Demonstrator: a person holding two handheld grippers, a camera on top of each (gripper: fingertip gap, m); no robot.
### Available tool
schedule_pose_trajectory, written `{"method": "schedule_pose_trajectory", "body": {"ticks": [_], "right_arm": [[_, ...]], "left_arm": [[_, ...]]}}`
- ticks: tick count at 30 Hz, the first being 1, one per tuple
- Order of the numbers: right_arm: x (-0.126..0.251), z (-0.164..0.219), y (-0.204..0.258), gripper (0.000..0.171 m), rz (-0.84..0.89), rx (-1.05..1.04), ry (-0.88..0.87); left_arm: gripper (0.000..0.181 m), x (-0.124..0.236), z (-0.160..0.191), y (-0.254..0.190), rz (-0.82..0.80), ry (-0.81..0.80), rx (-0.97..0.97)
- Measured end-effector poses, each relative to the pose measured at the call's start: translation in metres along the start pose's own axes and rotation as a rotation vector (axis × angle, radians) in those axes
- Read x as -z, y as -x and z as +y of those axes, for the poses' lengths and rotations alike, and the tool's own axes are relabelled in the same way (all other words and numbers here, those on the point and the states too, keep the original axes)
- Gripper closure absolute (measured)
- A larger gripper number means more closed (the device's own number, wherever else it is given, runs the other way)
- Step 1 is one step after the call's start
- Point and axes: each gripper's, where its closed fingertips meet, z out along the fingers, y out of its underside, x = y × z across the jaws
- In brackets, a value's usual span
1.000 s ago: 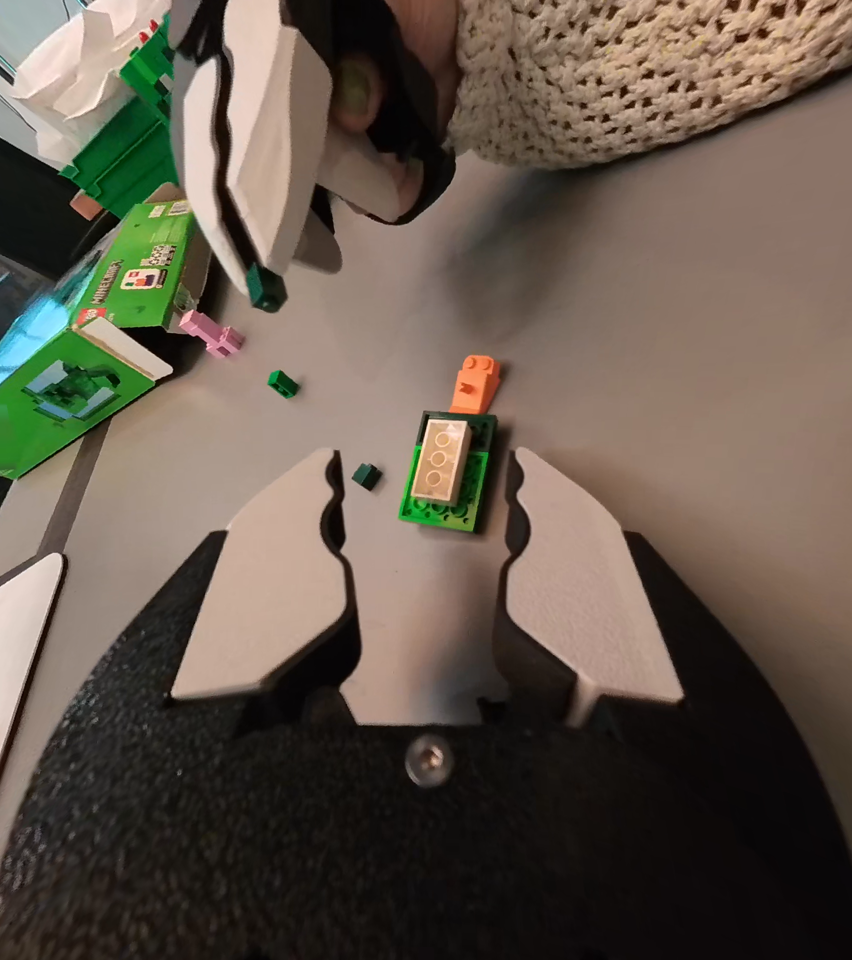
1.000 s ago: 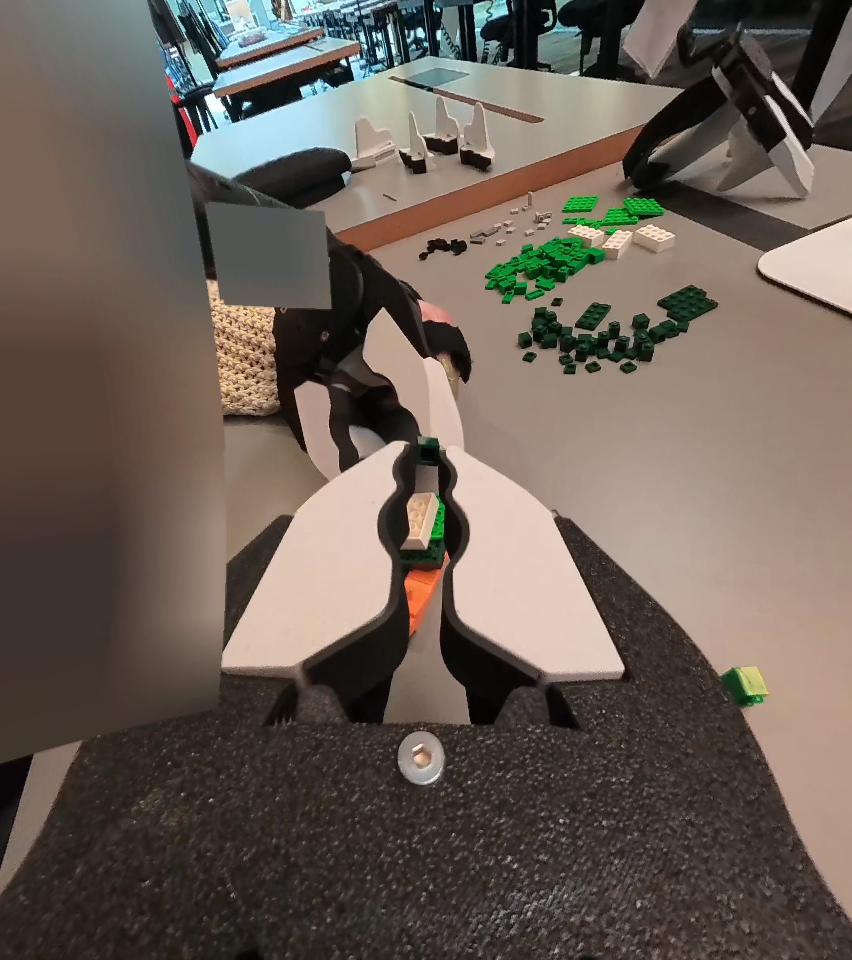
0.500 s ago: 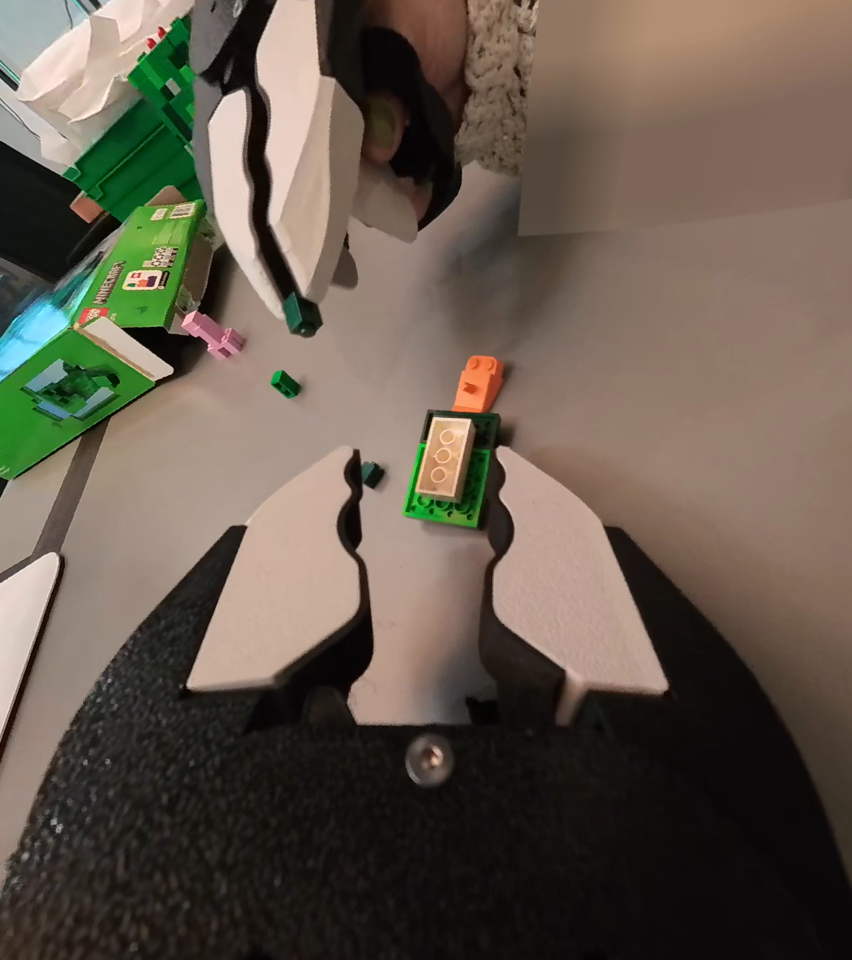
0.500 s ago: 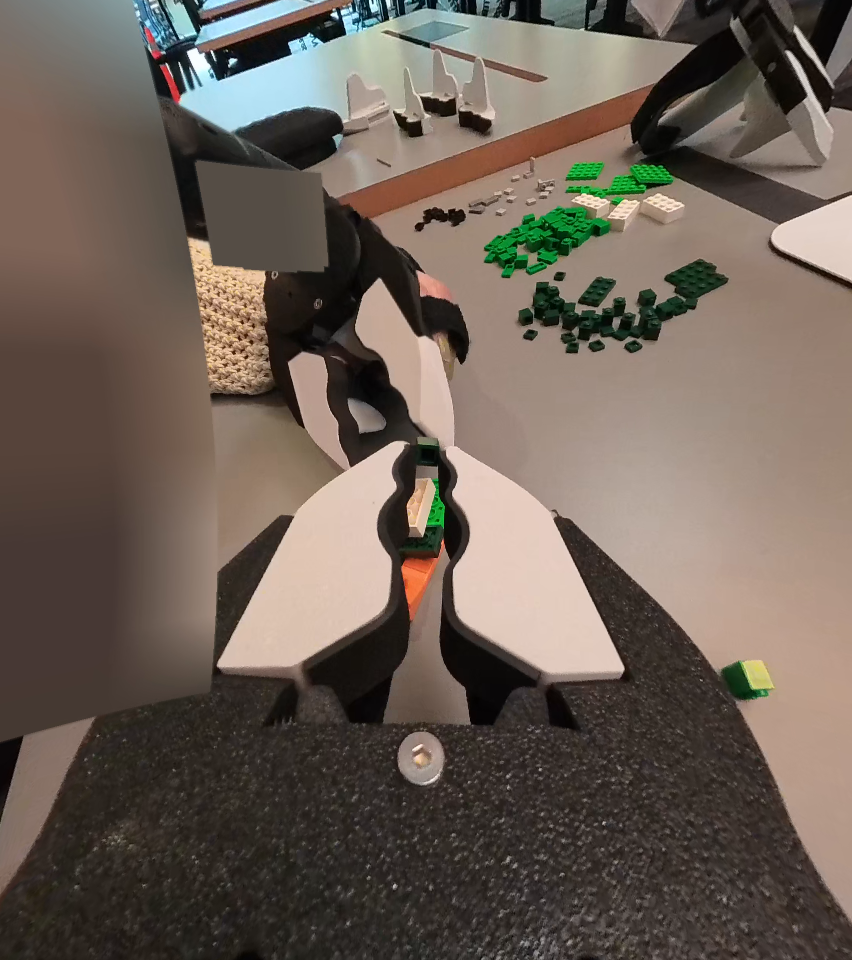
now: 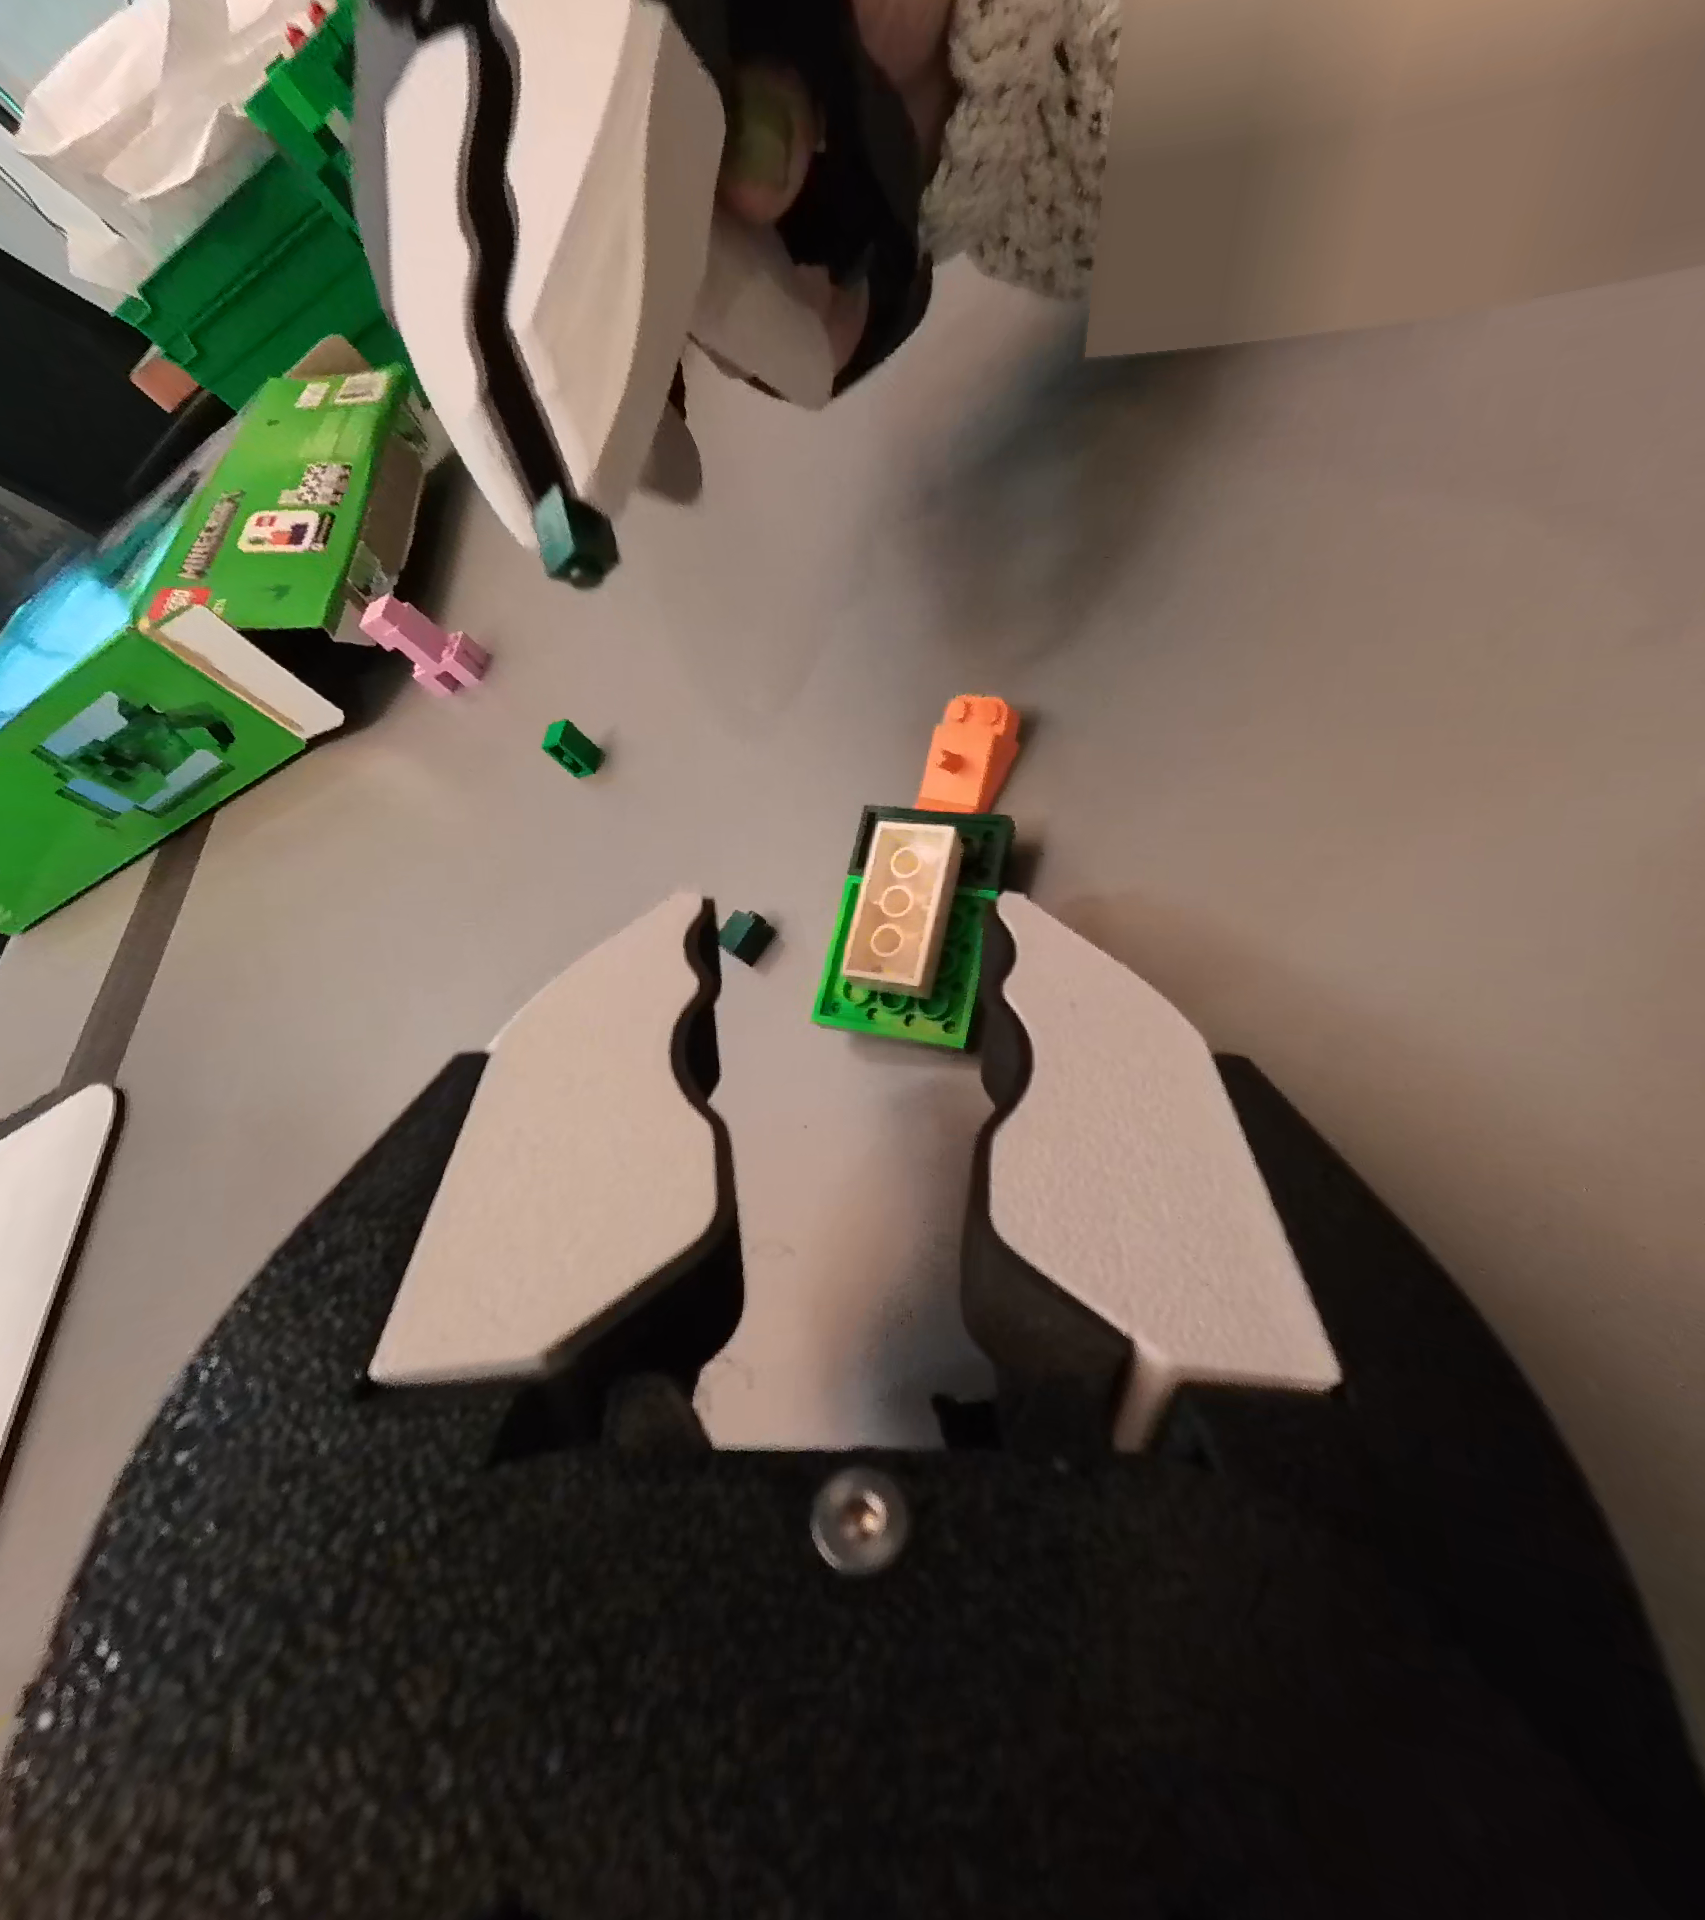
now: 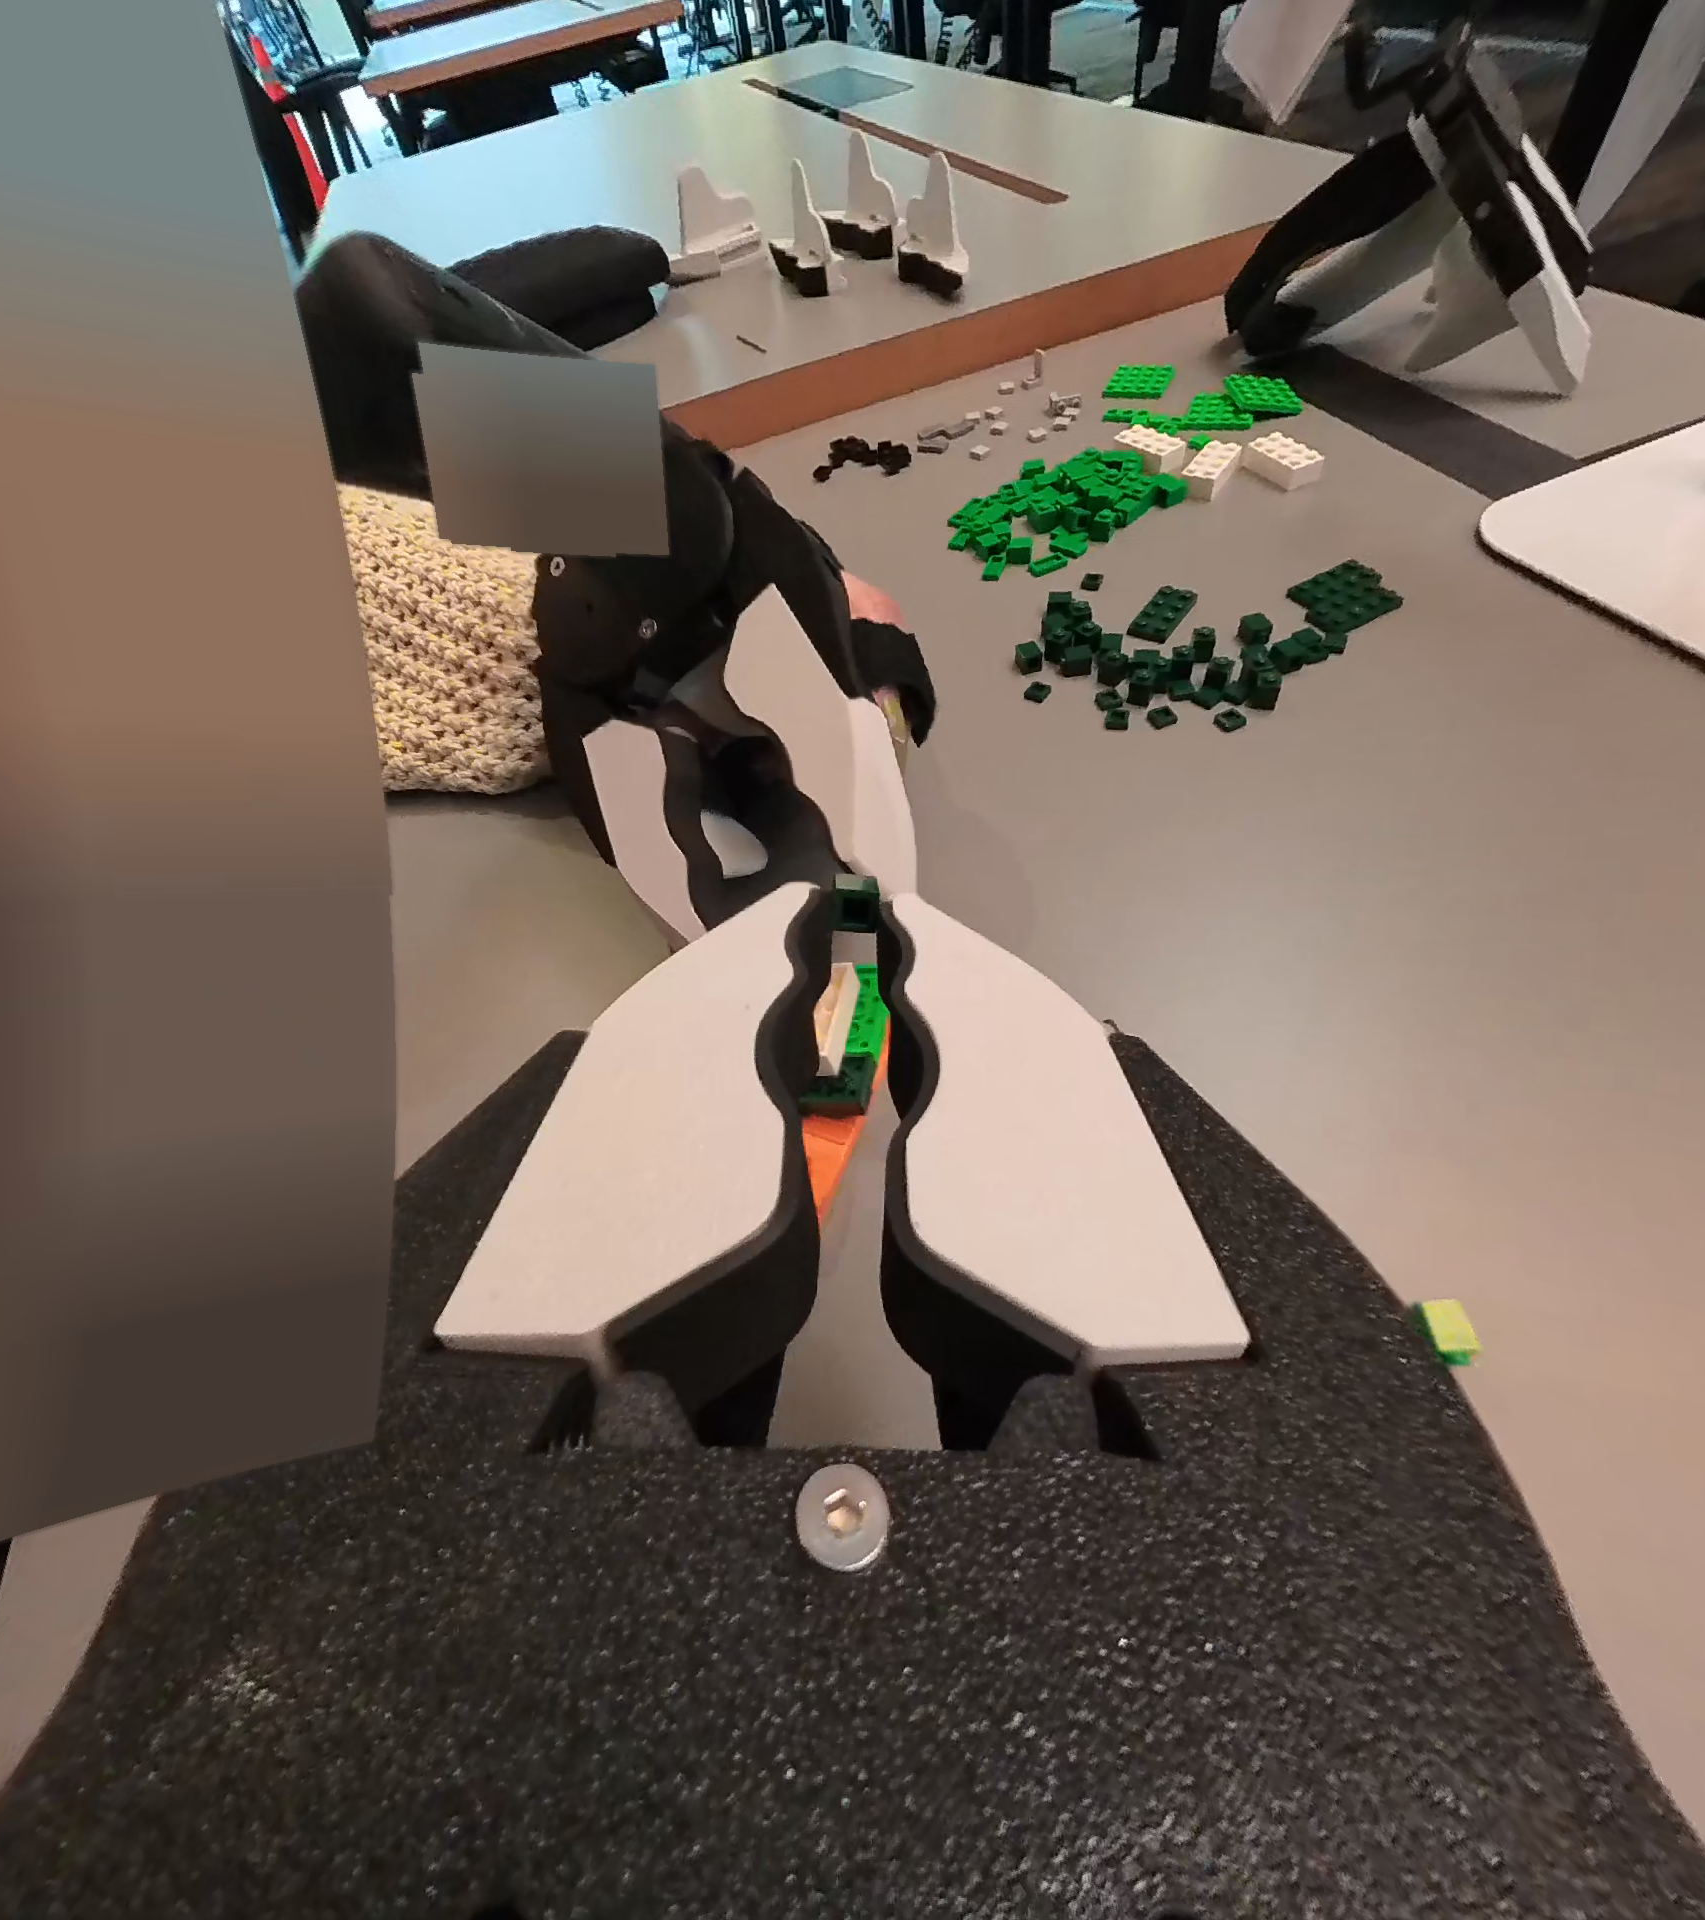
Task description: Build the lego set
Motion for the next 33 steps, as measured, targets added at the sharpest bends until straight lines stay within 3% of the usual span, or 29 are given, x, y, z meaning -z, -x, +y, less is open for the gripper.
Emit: {"method": "schedule_pose_trajectory", "body": {"ticks": [12, 25, 33], "right_arm": [[0.019, 0.01, -0.013, 0.164, 0.137, 0.065, 0.125], [0.001, 0.045, 0.002, 0.163, 0.11, 0.151, 0.382], [-0.006, 0.053, 0.006, 0.163, 0.079, 0.15, 0.427]], "left_arm": [[0.117, -0.009, 0.01, 0.0, 0.087, 0.077, 0.07], [0.138, -0.012, 0.014, -0.016, 0.276, 0.13, 0.141], [0.146, -0.013, 0.015, -0.021, 0.323, 0.157, 0.196]]}}
